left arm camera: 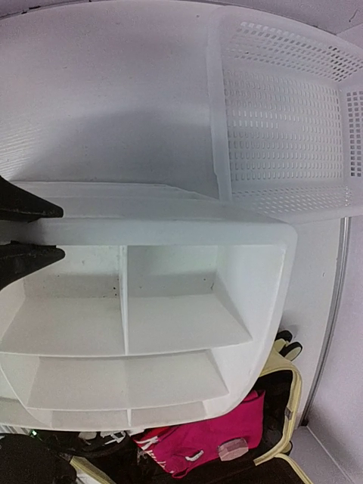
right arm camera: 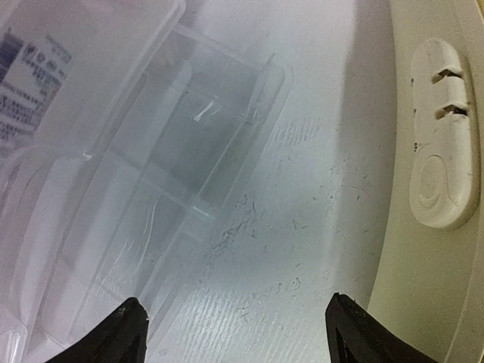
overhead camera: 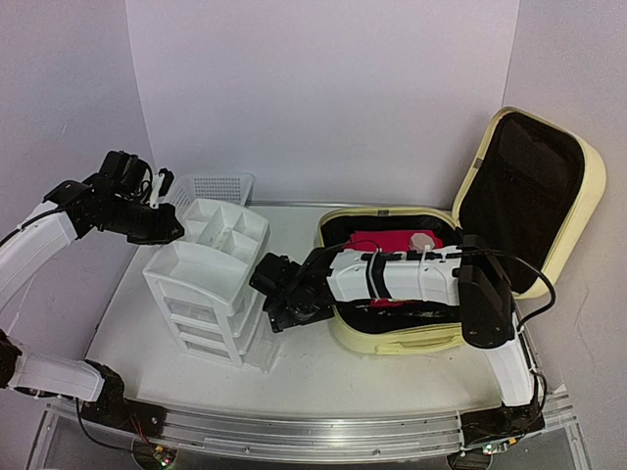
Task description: Open, take out, and arrange the luggage
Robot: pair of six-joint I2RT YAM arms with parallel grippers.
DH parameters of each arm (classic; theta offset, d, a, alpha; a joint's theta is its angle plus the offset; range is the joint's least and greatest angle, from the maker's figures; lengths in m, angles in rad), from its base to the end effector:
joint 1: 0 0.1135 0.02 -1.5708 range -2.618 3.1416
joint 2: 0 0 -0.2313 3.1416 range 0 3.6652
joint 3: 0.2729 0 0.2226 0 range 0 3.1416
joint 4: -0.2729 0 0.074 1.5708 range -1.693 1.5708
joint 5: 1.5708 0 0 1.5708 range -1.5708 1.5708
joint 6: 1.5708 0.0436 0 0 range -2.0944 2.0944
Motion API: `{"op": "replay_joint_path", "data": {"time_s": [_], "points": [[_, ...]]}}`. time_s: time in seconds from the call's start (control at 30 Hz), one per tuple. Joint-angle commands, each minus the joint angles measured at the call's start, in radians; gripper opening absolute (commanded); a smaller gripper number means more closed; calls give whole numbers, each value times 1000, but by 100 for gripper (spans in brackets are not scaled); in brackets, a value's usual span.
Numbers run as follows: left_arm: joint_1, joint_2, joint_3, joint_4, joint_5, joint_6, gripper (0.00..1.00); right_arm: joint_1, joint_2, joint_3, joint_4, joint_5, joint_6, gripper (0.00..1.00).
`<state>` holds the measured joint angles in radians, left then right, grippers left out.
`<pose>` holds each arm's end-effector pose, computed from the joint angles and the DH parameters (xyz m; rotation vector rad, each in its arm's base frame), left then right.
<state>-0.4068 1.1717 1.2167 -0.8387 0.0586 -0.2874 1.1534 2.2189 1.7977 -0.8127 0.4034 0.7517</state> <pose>0.2047 -0.0910 0.3124 0.1719 2.3938 -0.4003 0.1849 0.3747 0.1573 -0.4336 2.5869 0.0526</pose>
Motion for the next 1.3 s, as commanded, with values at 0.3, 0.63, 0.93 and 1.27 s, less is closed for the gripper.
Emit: {"op": "replay_joint_path", "data": {"time_s": [0.3,0.63,0.93,1.27], "points": [[6,-8,-50,-114,-156,1,0,-35,40,66,-65,-152,-84,88],[6,-28,-58,-112,-224,-11,0,-25,-31,-27,-216,45,-119,60],[6,-10,-49,-114,-193,-8,0,-25,-12,88,-225,-24,-176,62],[6,19,-29,-113,-175,2,0,-25,-306,37,-140,-81,-282,98]]}}
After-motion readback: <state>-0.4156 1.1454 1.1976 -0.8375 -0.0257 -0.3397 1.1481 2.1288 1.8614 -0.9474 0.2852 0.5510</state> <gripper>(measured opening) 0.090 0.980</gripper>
